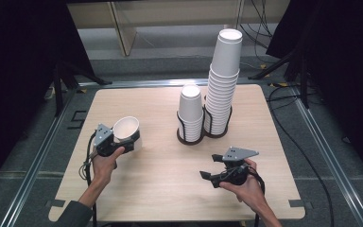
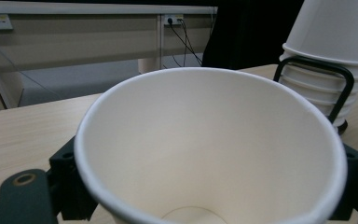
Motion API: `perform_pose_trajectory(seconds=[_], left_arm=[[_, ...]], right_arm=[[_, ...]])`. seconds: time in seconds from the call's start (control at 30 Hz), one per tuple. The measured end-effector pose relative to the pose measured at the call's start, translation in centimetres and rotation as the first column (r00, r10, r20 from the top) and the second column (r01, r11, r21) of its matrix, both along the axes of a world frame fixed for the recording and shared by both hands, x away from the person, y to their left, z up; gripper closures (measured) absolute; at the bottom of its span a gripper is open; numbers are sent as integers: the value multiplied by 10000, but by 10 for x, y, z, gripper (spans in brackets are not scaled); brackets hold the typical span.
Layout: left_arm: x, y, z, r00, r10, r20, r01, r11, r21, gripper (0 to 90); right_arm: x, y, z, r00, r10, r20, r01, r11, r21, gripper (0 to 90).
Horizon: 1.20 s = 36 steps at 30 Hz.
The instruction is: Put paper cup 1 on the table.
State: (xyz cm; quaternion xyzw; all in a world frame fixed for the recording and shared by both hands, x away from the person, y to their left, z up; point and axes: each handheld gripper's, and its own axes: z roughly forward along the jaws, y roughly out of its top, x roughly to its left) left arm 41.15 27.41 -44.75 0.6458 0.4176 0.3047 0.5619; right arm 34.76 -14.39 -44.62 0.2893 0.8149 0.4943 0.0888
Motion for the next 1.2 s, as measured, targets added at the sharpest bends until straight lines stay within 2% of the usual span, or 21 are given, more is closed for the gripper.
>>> perform_pose_trajectory(seconds=[0.03, 0.1, 0.17, 0.27, 0.5, 0.6, 0.63, 0.67, 0.7, 0.87, 0.93, 1.0, 1.1, 1.2], left_arm=[[1, 1, 1, 9999, 39, -132, -37, 9998, 206, 145], [4, 1, 1, 9998, 179, -84, -175, 9989, 424, 145], [8, 2, 1, 9998, 213, 17, -213, 9994, 259, 145], [13, 4, 4, 9994, 356, -51, -354, 9986, 392, 145], [28, 7, 5, 9975, 700, -138, -693, 9967, 413, 145], [38, 7, 3, 9959, 883, -178, -874, 9953, 424, 145], [42, 7, 3, 9948, 1009, -166, -1001, 9940, 437, 145], [42, 7, 3, 9948, 1009, -166, -1001, 9940, 437, 145], [48, 6, 2, 9939, 1095, -157, -1089, 9933, 381, 145], [59, 2, 1, 9907, 1348, -190, -1332, 9887, 682, 145], [63, 0, -2, 9900, 1397, -210, -1380, 9881, 684, 145], [65, -1, -2, 9892, 1445, -248, -1424, 9872, 724, 145], [69, -3, -7, 9880, 1519, -285, -1493, 9857, 782, 145], [72, -4, -9, 9866, 1595, -351, -1563, 9845, 794, 145]], right_arm=[[0, 0, 0, 10000, -21, 17, 21, 10000, -16, 206], [0, -1, 0, 10000, -24, 49, 24, 10000, -39, 206], [0, -1, -1, 10000, -55, -9, 55, 10000, -8, 206], [0, -1, -1, 10000, -26, 37, 26, 10000, 51, 206], [0, -4, -1, 9999, -140, -47, 140, 9999, -44, 206], [-1, -3, -1, 9993, -179, -341, 184, 9998, 127, 205], [0, -5, -1, 9999, -123, -92, 123, 9999, 49, 205], [0, -5, -1, 9999, -123, -92, 123, 9999, 49, 205], [0, -5, -1, 9998, -105, -172, 107, 9999, 93, 205], [0, -5, -2, 9999, -128, -111, 129, 9999, 28, 205], [0, -6, -2, 9998, -133, -119, 133, 9999, 4, 204], [0, -5, -2, 9997, -108, -211, 109, 9999, 47, 204], [0, -5, -3, 9999, -128, -30, 127, 9999, -72, 205], [0, -4, -3, 9999, -117, -114, 116, 9999, -80, 204]])
